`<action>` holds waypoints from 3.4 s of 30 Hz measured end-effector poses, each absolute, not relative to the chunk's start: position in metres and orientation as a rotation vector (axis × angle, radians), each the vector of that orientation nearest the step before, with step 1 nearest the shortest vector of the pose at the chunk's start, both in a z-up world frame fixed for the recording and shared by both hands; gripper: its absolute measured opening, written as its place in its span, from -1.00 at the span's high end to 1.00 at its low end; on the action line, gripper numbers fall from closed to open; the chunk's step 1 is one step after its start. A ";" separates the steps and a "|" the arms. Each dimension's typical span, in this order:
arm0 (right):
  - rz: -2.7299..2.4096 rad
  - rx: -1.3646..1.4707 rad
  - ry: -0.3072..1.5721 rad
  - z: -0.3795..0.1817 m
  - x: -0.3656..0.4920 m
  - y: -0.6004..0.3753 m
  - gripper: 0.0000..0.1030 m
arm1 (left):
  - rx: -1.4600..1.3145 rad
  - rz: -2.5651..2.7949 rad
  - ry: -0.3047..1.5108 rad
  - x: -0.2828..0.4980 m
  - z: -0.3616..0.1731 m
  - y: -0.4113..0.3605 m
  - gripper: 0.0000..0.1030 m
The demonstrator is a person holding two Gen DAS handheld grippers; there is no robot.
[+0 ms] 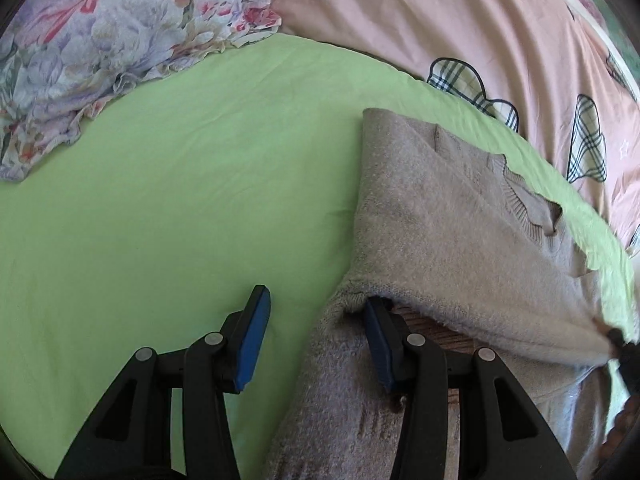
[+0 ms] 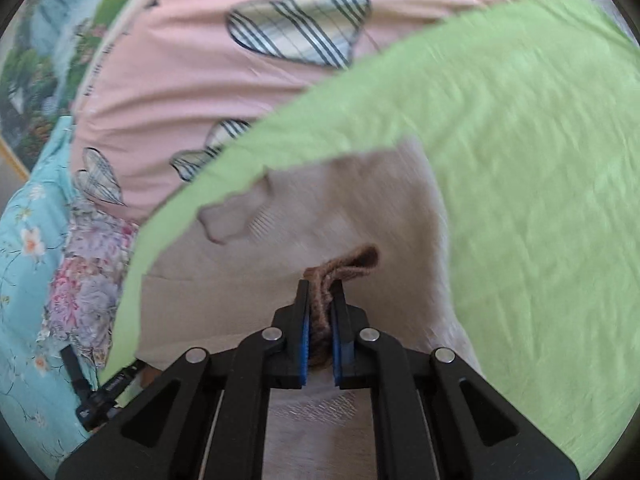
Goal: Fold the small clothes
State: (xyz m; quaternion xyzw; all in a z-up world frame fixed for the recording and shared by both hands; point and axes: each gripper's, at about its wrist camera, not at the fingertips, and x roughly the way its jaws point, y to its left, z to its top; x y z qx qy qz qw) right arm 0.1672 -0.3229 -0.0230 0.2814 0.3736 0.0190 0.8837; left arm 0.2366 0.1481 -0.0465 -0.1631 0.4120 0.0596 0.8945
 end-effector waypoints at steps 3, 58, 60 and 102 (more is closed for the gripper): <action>0.043 0.588 0.775 -0.030 0.166 -0.324 0.82 | -0.341 0.121 0.860 0.236 -0.047 0.148 0.08; 0.433 0.464 1.006 -0.073 -0.119 -0.288 0.82 | -0.299 -0.531 1.049 -0.053 -0.074 0.124 0.82; 0.446 0.469 0.973 -0.066 -0.119 -0.289 0.82 | -0.306 -0.523 1.043 -0.054 -0.073 0.126 0.84; 0.195 0.647 0.696 -0.023 0.241 -0.381 0.83 | -0.404 -0.254 0.733 0.333 -0.013 0.131 0.86</action>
